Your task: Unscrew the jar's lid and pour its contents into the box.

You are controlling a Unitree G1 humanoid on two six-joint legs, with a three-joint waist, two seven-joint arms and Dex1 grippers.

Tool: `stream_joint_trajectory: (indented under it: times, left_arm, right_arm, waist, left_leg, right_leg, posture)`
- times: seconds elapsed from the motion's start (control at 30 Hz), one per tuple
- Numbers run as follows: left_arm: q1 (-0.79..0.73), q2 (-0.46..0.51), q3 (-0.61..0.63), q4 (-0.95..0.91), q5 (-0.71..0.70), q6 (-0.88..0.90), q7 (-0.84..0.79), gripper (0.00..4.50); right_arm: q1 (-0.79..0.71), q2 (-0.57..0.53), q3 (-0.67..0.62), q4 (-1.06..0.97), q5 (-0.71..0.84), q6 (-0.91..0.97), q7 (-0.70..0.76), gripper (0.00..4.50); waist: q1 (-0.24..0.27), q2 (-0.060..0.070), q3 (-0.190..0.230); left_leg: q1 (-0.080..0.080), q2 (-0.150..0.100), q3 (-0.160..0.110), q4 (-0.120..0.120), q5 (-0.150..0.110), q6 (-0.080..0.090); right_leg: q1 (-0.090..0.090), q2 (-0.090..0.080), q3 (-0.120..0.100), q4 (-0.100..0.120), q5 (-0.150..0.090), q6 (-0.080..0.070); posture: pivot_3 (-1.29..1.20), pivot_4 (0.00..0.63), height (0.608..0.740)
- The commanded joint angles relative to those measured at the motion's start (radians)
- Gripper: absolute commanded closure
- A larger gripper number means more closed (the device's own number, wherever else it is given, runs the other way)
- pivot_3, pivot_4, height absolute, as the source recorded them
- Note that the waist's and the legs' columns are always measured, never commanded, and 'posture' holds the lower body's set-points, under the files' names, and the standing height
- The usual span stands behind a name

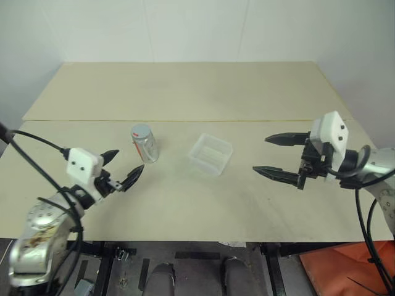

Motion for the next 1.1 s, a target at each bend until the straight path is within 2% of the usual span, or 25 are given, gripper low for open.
stream_joint_trajectory:
  times: [0.03,0.17,0.6,1.1]
  left_arm:
    - [-0.032,-0.028,-0.036,0.02,0.046,-0.054,0.041,0.01]
    - [-0.081,-0.064,-0.049,0.084,0.082,-0.089,0.084,0.01]
    - [-0.229,-0.038,-0.078,0.371,0.116,-0.236,-0.011,0.01]
    - [-0.429,-0.152,-0.153,0.714,0.182,-0.445,-0.015,0.01]
  right_arm:
    - [-0.023,-0.001,-0.024,-0.047,0.017,-0.017,-0.002,0.0]
    - [-0.027,-0.003,-0.026,-0.067,0.021,-0.011,-0.01,0.0]
    - [-0.008,-0.009,-0.052,-0.127,0.045,0.006,-0.045,0.0]
    - [-0.006,-0.015,-0.075,-0.145,0.102,0.04,-0.053,0.0]
  waist:
    - [-0.002,0.0,0.0]
    - [0.001,0.0,0.0]
    - [0.001,0.0,0.0]
    - [0.001,0.0,0.0]
  left_leg:
    - [0.0,0.0,0.0,0.0,0.0,0.0]
    - [0.0,0.0,0.0,0.0,0.0,0.0]
    - [0.0,0.0,0.0,0.0,0.0,0.0]
    - [0.0,-0.001,-0.001,0.001,0.0,0.0]
  right_leg:
    - [0.0,0.0,0.0,0.0,0.0,0.0]
    - [0.0,0.0,0.0,0.0,0.0,0.0]
    - [0.0,0.0,0.0,0.0,0.0,0.0]
    - [0.0,0.0,0.0,0.0,0.0,0.0]
  posture:
    - [0.0,0.15,0.74]
    - [0.0,0.15,0.74]
    - [0.0,0.15,0.74]
    - [0.0,0.15,0.74]
